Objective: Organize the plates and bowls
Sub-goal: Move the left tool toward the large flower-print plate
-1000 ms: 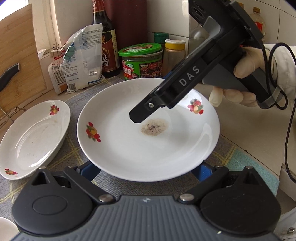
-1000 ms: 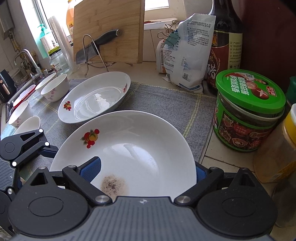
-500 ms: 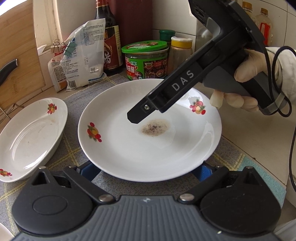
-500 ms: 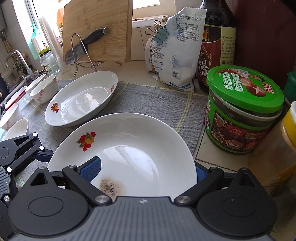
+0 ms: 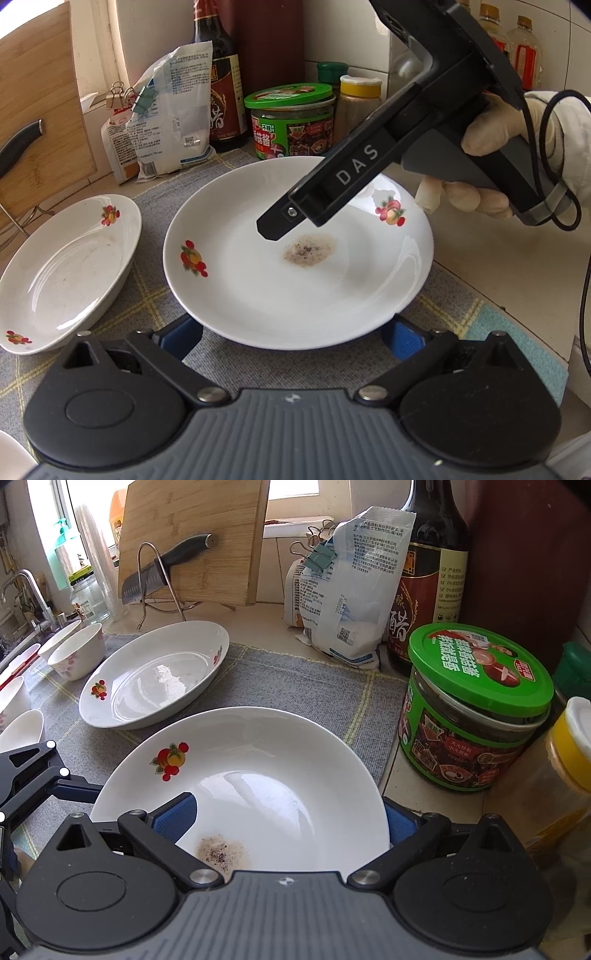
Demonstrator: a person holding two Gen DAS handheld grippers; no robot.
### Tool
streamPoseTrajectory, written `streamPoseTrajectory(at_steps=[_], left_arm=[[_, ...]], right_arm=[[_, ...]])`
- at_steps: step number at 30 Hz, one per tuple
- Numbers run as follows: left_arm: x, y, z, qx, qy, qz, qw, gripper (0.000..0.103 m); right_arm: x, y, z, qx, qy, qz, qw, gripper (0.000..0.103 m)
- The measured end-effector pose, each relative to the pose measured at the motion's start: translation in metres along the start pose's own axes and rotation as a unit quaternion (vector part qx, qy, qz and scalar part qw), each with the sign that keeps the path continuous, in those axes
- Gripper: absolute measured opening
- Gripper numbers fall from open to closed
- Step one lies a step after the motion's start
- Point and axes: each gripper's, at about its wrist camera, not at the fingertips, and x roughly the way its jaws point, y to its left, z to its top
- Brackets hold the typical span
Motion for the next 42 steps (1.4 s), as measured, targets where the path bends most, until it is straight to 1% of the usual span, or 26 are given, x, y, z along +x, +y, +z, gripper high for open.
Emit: streamPoseTrajectory(at_steps=[6, 9, 11, 13, 16, 19, 25, 29, 36, 42], left_arm=[[-0.017, -0.006, -0.002, -0.005, -0.009, 0.012, 0.9999, 0.102], [-0.033, -0.006, -0.001, -0.003, -0.021, 0.025, 0.9995, 0.102], [-0.046, -0.006, 0.002, -0.009, -0.031, 0.036, 0.9988, 0.102], [-0.056, -0.005, 0.004, -0.020, -0.032, 0.048, 0.9981, 0.102], [-0.072, -0.004, 0.004, -0.033, -0.032, 0.067, 0.9966, 0.102], [-0.087, -0.002, 0.000, -0.041, -0.028, 0.087, 0.9950, 0.102], [-0.125, 0.004, -0.017, -0.060, -0.028, 0.112, 0.9916, 0.102], [-0.148, 0.011, -0.036, -0.072, -0.023, 0.123, 0.9895, 0.102], [-0.187, 0.027, -0.070, -0.092, -0.028, 0.146, 0.9846, 0.102], [-0.211, 0.045, -0.099, -0.109, -0.019, 0.167, 0.9798, 0.102]], right_arm=[[-0.016, 0.005, -0.001, -0.015, -0.024, -0.036, 0.999, 0.103], [-0.028, 0.011, 0.000, -0.026, -0.041, -0.051, 0.998, 0.103], [-0.038, 0.017, 0.001, -0.036, -0.053, -0.059, 0.996, 0.103], [-0.047, 0.027, 0.003, -0.048, -0.061, -0.061, 0.995, 0.103], [-0.054, 0.044, 0.006, -0.064, -0.063, -0.055, 0.994, 0.103], [-0.060, 0.066, 0.008, -0.082, -0.062, -0.038, 0.994, 0.103], [-0.066, 0.111, 0.010, -0.097, -0.062, -0.006, 0.993, 0.103], [-0.067, 0.141, 0.010, -0.099, -0.062, -0.001, 0.993, 0.103], [-0.061, 0.192, 0.004, -0.106, -0.040, 0.009, 0.993, 0.103], [-0.043, 0.226, -0.002, -0.106, -0.010, 0.033, 0.994, 0.103]])
